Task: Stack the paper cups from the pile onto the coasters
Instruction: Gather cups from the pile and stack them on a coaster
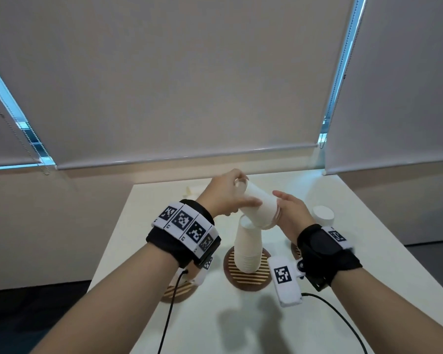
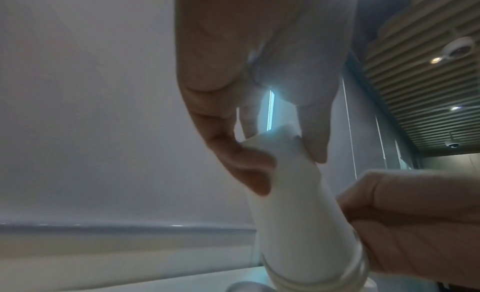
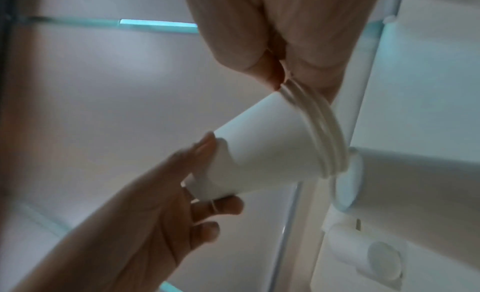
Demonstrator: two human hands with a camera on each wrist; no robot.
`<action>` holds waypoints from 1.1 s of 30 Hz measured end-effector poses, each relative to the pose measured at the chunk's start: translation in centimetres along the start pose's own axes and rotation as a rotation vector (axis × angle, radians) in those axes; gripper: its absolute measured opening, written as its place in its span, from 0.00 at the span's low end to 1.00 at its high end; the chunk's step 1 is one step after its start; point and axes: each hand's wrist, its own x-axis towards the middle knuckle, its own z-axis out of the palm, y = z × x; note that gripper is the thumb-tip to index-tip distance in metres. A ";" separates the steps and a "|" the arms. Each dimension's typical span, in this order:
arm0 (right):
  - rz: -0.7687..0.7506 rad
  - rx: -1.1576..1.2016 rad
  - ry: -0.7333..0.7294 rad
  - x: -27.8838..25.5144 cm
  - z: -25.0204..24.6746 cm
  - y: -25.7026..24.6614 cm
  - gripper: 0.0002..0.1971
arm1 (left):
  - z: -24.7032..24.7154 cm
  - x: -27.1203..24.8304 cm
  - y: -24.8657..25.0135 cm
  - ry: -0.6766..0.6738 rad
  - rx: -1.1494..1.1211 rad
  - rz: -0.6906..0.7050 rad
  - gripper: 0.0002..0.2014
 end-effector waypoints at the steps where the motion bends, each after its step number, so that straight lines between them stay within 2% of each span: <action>1: 0.020 0.000 -0.012 0.2 -0.3 0.0 0.19 | 0.3 0.1 0.2 0.030 -0.046 0.018 0.26; 6: 0.007 -0.591 -0.107 0.5 -0.6 0.5 0.22 | 2.8 0.9 -0.2 0.174 0.032 0.081 0.26; 10: -0.047 -0.737 -0.185 1.1 -0.8 1.3 0.26 | 4.1 1.2 0.1 0.188 0.160 0.126 0.27; 12: -0.050 -0.733 -0.230 1.2 -0.7 1.8 0.29 | 4.7 1.3 -0.1 0.195 0.215 0.138 0.26; 14: -0.063 -0.734 -0.257 1.5 -0.4 2.4 0.31 | 5.7 1.3 -1.1 0.151 0.270 0.099 0.24; 17: -0.041 -0.848 -0.282 2.0 -0.3 3.8 0.30 | 7.4 1.3 -3.7 -0.028 0.361 0.005 0.22; 20: 0.002 -0.954 -0.320 2.9 -0.8 5.1 0.31 | 7.3 1.6 -5.3 -0.076 0.231 -0.055 0.23; 22: 0.046 -0.998 -0.357 3.7 -1.3 5.0 0.30 | 6.3 2.7 -5.3 -0.025 0.044 -0.133 0.26; 25: 0.067 -1.017 -0.317 5.2 -1.7 4.2 0.27 | 4.7 5.3 -5.9 0.210 -0.194 -0.286 0.22; 28: 0.041 -0.997 -0.243 7.1 -1.8 3.8 0.23 | 3.5 8.5 -8.1 0.389 -0.206 -0.465 0.15; 31: 0.039 -0.949 -0.216 8.9 -1.7 3.6 0.18 | 3.1 10.8 -10.9 0.448 -0.146 -0.632 0.20; 33: 0.035 -0.948 -0.210 10.0 -1.6 3.5 0.17 | 3.6 11.8 -12.6 0.464 -0.023 -0.667 0.22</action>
